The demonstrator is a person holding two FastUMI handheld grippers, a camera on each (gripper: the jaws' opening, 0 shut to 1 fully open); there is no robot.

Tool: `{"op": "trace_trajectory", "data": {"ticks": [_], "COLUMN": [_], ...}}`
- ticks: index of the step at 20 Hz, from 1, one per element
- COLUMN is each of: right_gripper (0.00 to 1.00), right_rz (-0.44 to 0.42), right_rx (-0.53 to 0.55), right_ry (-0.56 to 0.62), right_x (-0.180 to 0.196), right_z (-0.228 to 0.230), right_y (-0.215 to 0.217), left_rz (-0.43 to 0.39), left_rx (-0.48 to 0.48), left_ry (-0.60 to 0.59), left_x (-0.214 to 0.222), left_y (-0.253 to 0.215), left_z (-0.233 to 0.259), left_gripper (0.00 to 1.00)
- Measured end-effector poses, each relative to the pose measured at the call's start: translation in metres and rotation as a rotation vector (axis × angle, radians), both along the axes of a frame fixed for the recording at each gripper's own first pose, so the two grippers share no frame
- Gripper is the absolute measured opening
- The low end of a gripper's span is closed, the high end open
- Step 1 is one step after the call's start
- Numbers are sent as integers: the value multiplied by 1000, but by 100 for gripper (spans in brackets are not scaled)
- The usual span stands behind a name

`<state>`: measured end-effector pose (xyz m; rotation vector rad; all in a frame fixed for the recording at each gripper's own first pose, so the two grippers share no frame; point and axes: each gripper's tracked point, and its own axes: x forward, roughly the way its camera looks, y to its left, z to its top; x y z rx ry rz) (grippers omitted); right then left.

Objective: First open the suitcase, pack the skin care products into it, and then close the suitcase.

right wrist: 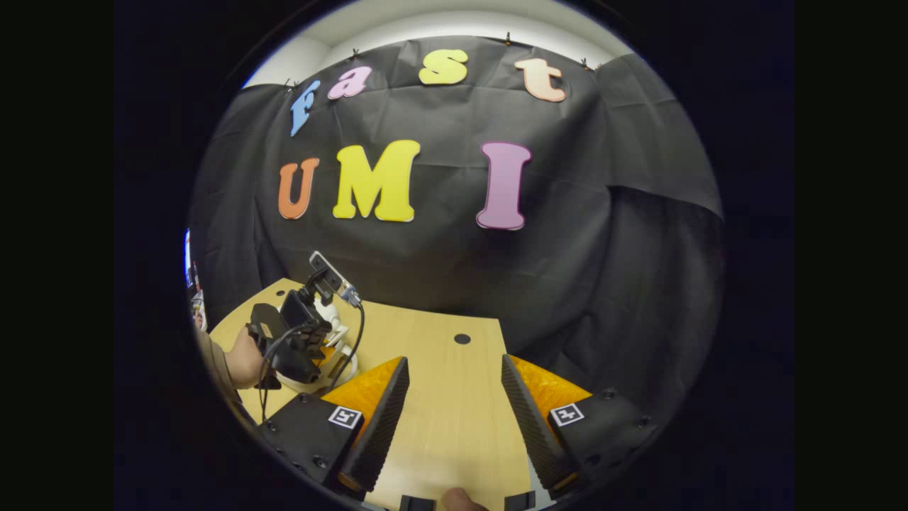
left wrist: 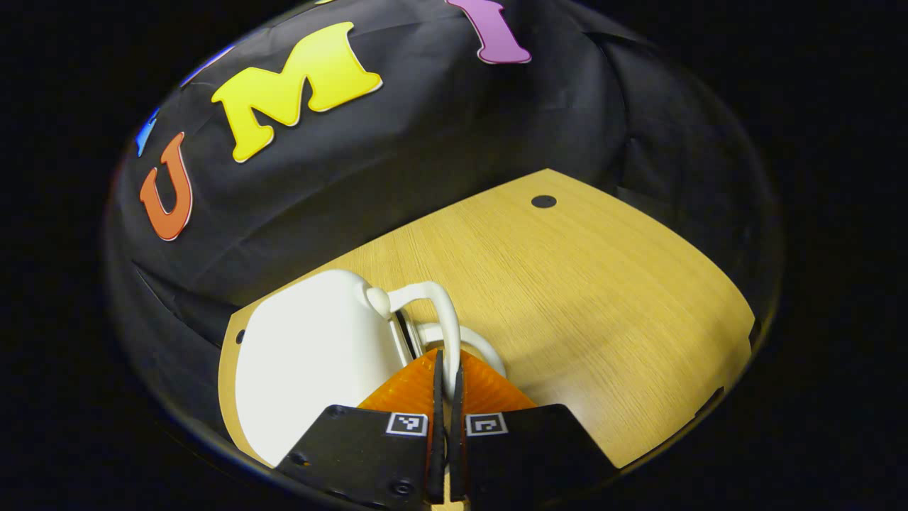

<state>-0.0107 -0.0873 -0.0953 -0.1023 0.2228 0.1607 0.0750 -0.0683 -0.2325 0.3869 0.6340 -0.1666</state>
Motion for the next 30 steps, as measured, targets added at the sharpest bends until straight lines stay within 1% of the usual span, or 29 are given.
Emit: {"op": "trace_trajectory", "data": {"ticks": [1, 2, 3, 4, 5, 6, 7, 8, 10, 12, 15, 18, 20, 21, 22, 23, 24, 25, 26, 30], "right_gripper": [78, 76, 76, 78, 76, 76, 77, 78, 77, 77, 76, 77, 77, 78, 76, 77, 76, 77, 76, 78], "right_rz": [-9, -17, -24, -30, -34, -37, -46, -49, -59, -55, -39, 6, 30, 52, 71, 91, 112, 125, 140, 167], "right_rx": [2, 3, 6, 8, 12, 12, 13, 18, 29, 39, 51, 85, 86, 85, 78, 71, 65, 59, 56, 38], "right_ry": [9, 16, 23, 30, 37, 38, 32, 25, 8, -10, -60, -104, -135, -148, -158, -169, -180, -189, -199, -214], "right_x": [1, 1, 2, 3, 4, 4, 7, 10, 18, 24, 36, 45, 49, 49, 48, 47, 46, 43, 43, 38], "right_z": [-3, -6, -7, -9, -10, -10, -7, -4, 6, 17, 41, 66, 80, 88, 94, 99, 103, 108, 109, 111], "right_y": [-5, -8, -10, -12, -12, -11, -11, -9, -1, 13, 45, 91, 121, 139, 156, 172, 188, 202, 214, 247], "left_rz": [5, 3, -4, -7, 15, 46, 73, 78, 70, 80, 115, 169, 200, 212, 224, 232, 239, 245, 251, 281], "left_rx": [7, 1, -17, -38, -37, -13, 10, 3, -54, -99, -167, -272, -306, -303, -295, -290, -294, -304, -318, -341], "left_ry": [19, 33, 45, 55, 58, 40, 14, -21, -105, -212, -350, -463, -529, -557, -577, -597, -605, -611, -615, -623], "left_x": [0, 1, 1, -1, -4, -3, -4, -4, -6, -19, -40, -65, -79, -85, -90, -94, -96, -99, -99, -104], "left_y": [-1, -5, -9, -13, -12, -7, 1, 3, 4, 12, 46, 92, 121, 135, 148, 160, 169, 176, 182, 208], "left_z": [-5, -10, -11, -9, -2, 4, 19, 37, 75, 124, 193, 235, 261, 271, 276, 280, 281, 280, 280, 277], "left_gripper": [6, 13, 18, 27, 41, 46, 59, 72, 99, 99, 98, 98, 98, 98, 98, 98, 98, 98, 98, 99]}}
